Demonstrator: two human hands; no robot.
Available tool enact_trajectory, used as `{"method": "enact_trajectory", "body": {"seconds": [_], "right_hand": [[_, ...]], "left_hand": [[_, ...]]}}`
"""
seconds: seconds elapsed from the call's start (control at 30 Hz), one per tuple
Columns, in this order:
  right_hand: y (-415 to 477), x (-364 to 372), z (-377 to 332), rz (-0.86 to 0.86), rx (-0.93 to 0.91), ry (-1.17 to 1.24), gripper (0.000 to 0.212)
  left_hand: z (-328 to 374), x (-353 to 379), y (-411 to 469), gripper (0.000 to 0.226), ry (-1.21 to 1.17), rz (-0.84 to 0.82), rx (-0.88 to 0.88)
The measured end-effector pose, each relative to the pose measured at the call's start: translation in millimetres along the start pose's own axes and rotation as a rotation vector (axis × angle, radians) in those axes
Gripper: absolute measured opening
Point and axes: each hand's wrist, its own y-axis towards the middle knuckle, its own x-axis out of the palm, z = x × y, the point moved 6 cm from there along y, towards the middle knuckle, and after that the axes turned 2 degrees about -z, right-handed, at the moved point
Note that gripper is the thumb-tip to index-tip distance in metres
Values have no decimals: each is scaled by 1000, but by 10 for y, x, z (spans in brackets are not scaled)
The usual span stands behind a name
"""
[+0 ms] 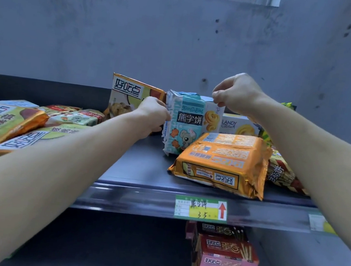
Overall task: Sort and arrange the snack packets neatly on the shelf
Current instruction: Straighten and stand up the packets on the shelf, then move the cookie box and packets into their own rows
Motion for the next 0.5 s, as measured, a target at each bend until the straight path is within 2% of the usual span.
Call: {"method": "enact_trajectory", "body": {"seconds": [0.23, 0.5], "right_hand": [[67, 405, -436, -51, -57, -15, 12], [148, 1133, -1080, -112, -90, -28, 14]], "left_hand": [[-89, -237, -85, 27, 25, -90, 28], [-218, -1351, -140, 32, -4, -27, 71]]}}
